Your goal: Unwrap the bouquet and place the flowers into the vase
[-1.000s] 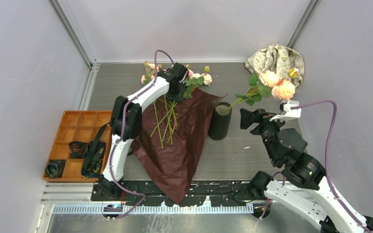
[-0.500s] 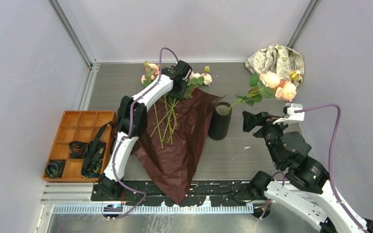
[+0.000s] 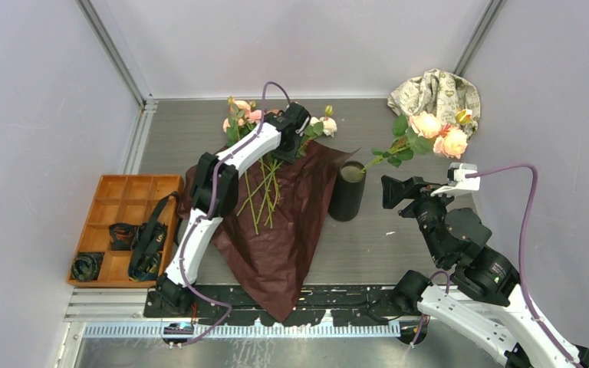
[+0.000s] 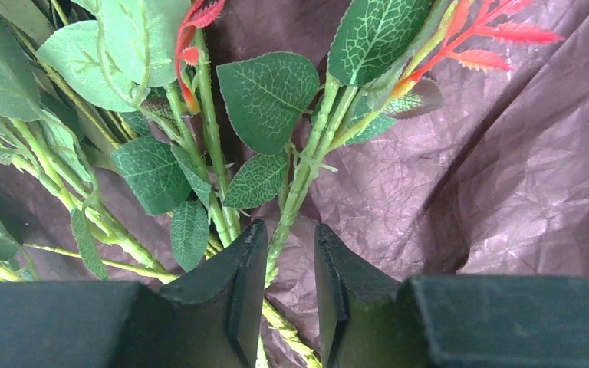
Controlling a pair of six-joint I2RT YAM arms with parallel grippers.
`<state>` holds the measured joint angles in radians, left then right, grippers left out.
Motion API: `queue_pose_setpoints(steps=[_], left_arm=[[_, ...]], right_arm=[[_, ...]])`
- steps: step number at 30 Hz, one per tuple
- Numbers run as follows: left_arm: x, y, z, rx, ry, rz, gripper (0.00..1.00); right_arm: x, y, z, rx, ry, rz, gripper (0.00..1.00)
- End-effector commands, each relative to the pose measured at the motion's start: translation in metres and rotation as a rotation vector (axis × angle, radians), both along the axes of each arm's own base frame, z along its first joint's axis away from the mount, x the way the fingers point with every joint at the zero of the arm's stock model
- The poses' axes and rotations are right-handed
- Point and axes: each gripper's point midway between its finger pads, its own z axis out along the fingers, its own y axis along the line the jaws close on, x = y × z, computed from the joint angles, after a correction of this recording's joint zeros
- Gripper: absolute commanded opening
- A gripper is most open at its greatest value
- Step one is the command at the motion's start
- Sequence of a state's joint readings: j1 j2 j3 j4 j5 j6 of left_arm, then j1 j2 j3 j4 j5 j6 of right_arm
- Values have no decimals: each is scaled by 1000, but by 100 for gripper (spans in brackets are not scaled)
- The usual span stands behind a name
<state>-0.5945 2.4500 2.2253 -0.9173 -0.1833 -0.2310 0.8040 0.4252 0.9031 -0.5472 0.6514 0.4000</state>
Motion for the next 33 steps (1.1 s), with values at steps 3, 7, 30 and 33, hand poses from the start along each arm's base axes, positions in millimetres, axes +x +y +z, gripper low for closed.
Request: queue_pose_setpoints(steps=[3,7,30,33], left_arm=[[5,-2,-6,-5,-8,1,28],[7,0,-14,15,-6,10,29],[-32,8,258,-442,-403,59,0],[-49,4,303,-577,-490,11,0]], right_arm=[[0,6,13,54,-27,18,79],[-1,9,15,68,-27,37,79],[-19,2,38,117,-74,90,80],[-23,-2,46,124,-90,89,80]])
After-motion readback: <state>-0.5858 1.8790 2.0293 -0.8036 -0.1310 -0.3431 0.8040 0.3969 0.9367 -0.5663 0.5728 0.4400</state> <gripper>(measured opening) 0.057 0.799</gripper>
